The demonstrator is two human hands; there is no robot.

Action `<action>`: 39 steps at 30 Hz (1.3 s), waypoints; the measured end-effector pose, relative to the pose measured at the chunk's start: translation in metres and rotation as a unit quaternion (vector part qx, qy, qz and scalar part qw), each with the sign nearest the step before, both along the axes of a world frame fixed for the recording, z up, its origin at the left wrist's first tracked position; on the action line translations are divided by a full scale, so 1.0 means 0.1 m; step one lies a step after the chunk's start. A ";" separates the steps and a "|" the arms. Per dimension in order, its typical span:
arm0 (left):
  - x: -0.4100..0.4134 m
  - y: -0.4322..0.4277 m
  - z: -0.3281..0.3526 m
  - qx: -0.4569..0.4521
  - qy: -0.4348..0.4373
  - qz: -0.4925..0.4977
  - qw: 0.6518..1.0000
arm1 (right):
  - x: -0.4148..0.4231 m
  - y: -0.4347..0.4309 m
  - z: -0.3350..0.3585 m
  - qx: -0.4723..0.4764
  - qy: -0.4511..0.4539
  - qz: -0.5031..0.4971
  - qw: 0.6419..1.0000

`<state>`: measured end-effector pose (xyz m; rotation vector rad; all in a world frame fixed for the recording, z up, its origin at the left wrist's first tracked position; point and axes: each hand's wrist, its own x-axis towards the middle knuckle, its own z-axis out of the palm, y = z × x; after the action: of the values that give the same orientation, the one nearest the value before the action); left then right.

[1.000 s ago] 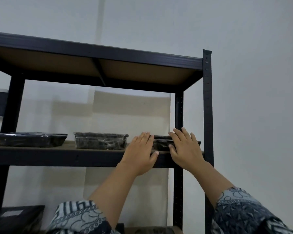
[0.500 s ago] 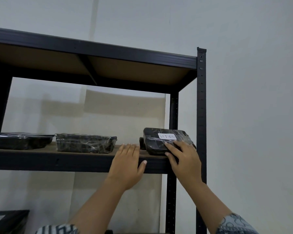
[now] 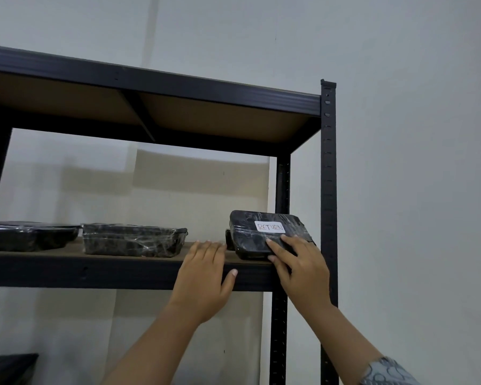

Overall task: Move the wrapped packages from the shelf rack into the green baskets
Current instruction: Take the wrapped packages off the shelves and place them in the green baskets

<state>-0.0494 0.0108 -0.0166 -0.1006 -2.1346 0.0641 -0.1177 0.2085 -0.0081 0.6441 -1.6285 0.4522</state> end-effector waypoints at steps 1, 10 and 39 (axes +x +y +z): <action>-0.01 0.00 0.00 0.001 0.001 -0.003 1.000 | 0.00 0.00 0.03 0.005 -0.008 0.000 1.000; 0.04 -0.02 0.05 -0.026 -0.012 -0.015 0.999 | 0.09 -0.05 0.37 0.134 -0.117 -0.084 0.980; -0.14 -0.20 0.32 -0.005 -0.074 -0.023 0.997 | -1.07 -0.41 1.30 0.191 -0.592 -0.135 0.771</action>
<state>-0.0638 -0.0093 0.0156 -0.1634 -2.2788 0.0408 -0.2247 0.1673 0.1221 0.3752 -3.0419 0.3029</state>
